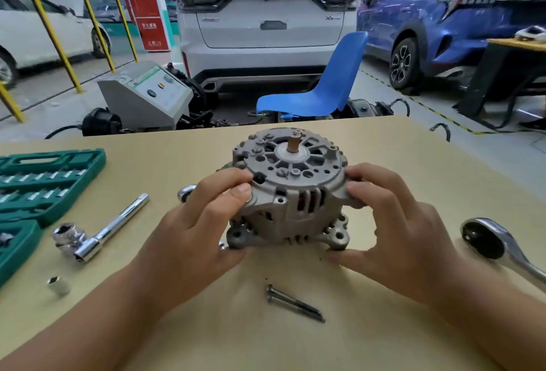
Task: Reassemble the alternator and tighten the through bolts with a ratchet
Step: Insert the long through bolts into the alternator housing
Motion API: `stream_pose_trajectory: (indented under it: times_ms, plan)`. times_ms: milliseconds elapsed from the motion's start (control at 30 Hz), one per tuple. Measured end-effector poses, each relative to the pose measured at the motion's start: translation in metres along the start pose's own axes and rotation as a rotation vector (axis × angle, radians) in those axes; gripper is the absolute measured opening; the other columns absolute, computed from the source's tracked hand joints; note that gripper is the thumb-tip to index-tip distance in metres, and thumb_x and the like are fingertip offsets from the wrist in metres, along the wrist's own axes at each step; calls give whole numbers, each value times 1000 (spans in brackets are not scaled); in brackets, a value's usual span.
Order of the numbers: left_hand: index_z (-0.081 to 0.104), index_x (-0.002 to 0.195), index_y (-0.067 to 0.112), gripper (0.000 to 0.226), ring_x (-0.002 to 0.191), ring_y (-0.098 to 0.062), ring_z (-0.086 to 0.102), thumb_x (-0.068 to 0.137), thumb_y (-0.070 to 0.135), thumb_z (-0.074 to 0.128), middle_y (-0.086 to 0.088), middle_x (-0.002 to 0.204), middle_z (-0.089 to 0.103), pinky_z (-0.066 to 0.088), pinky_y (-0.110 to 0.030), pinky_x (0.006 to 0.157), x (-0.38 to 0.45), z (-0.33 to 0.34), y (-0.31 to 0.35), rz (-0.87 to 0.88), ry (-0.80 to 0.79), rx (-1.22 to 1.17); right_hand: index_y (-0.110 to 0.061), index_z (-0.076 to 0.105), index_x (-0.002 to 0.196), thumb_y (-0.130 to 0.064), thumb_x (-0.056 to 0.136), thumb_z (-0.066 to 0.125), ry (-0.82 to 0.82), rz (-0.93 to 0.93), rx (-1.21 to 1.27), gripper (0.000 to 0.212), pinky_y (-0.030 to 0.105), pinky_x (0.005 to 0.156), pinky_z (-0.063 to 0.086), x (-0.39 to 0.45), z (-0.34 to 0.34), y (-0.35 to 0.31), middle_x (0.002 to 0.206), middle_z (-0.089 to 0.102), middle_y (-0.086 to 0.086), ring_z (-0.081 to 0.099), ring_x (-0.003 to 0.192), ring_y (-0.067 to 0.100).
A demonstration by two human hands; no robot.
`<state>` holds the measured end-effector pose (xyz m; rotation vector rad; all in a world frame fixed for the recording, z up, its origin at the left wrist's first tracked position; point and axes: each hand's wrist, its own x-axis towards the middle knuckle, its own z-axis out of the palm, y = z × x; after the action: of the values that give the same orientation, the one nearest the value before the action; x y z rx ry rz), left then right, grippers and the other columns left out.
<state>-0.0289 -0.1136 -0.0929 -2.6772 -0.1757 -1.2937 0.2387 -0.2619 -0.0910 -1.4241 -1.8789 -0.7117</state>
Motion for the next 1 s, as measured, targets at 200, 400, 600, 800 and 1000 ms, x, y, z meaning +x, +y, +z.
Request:
stream_pose_trajectory:
  times_ms: [200, 400, 600, 800, 1000]
  plan:
    - [44, 136, 7, 77, 131, -31, 59, 76, 13, 91, -16, 147, 47, 63, -39, 83, 1, -5, 4, -24, -33, -47, -8, 48, 125, -47, 73, 89, 16, -33, 10, 77, 33, 43, 54, -9, -7, -3, 132, 62, 21, 72, 82, 25]
    - [44, 134, 7, 58, 135, -28, 55, 92, 27, 79, -15, 150, 44, 58, -34, 98, -10, -2, 7, 38, -34, -65, -10, 57, 106, -22, 80, 86, 123, -48, 24, 41, 2, 72, 38, -16, -8, -5, 114, 70, 18, 47, 84, 0]
    - [47, 124, 11, 51, 105, -32, 66, 91, 32, 80, -15, 140, 43, 62, -45, 72, -15, -8, 17, 24, -49, -161, 7, 75, 98, -25, 89, 76, 112, -27, 114, 33, 16, 69, 53, -15, -13, -9, 120, 69, 19, 72, 88, 19]
    - [52, 109, 13, 28, 67, -24, 60, 101, 37, 64, -11, 126, 47, 52, -38, 56, -10, -16, 31, -4, -34, -155, 4, 73, 76, -16, 98, 59, 324, 114, 176, 33, 26, 66, 50, 12, -24, -18, 83, 69, 16, 66, 74, 21]
    - [57, 95, 8, 17, 60, -25, 58, 99, 22, 66, -12, 118, 52, 48, -40, 51, -4, -15, 38, -53, 25, -106, -3, 68, 91, -4, 84, 50, 535, 936, 1293, 20, 34, 51, 31, 107, -46, -40, 72, 57, 11, 40, 56, 17]
